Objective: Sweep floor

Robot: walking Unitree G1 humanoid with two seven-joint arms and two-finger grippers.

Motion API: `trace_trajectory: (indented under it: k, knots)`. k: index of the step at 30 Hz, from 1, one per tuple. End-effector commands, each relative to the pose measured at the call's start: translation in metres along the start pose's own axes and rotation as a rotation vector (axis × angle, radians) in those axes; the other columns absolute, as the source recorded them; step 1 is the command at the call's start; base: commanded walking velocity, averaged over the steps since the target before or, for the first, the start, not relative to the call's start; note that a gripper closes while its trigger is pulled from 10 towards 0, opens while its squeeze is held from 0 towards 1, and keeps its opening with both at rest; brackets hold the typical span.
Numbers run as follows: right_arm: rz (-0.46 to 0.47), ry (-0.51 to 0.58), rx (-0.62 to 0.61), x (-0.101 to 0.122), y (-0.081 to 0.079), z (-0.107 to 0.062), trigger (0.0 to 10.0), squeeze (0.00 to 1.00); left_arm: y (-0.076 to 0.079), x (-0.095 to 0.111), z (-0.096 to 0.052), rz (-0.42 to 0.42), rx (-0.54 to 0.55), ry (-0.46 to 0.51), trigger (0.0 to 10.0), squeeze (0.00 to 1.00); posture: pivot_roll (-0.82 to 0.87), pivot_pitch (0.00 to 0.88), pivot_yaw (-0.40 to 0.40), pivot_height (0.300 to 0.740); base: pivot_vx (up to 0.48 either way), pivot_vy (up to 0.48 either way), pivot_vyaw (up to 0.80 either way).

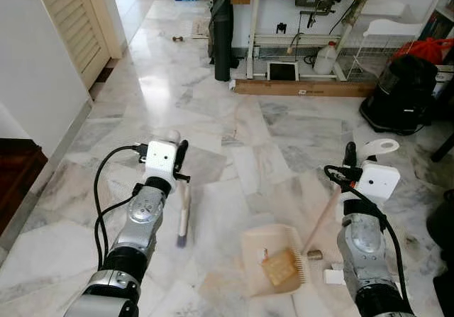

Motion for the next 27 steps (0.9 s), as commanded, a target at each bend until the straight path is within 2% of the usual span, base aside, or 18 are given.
trace_trajectory:
  k: [1, 8, 15, 27]
  knots:
    - [0.019, 0.049, -0.008, 0.015, 0.0, 0.005, 10.0, 0.0, -0.003, 0.009, 0.001, 0.007, 0.005, 0.044, 10.0, 0.0, 0.04, 0.0, -0.009, 0.74, 0.0, 0.0, 0.0]
    - [0.026, 0.036, -0.017, 0.012, 0.002, 0.0, 10.0, 0.0, -0.011, 0.005, -0.004, 0.01, 0.028, 0.038, 10.0, 0.0, 0.05, 0.0, -0.006, 0.74, 0.0, 0.0, 0.0]
    - [0.017, 0.039, -0.051, 0.014, 0.008, -0.004, 10.0, 0.0, -0.011, 0.006, -0.006, 0.009, 0.012, 0.041, 10.0, 0.0, 0.06, 0.0, 0.012, 0.74, 0.0, 0.0, 0.0]
    - [0.03, 0.005, -0.075, 0.006, 0.007, -0.016, 10.0, 0.0, -0.015, 0.008, -0.004, 0.019, 0.002, 0.035, 10.0, 0.0, 0.06, 0.0, 0.039, 0.74, 0.0, 0.0, 0.75]
Point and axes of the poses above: a point about 5 cm out from each wrist's last joint towards the gripper, its own z axis pointing out of the wrist towards the gripper, its own x axis along the axis of the wrist's last joint, y = z × x, the point moved 6 cm from there along z, pointing out of the wrist towards the gripper, and after that the axes turned 13 degrees about -z, right-handed, at the moved point
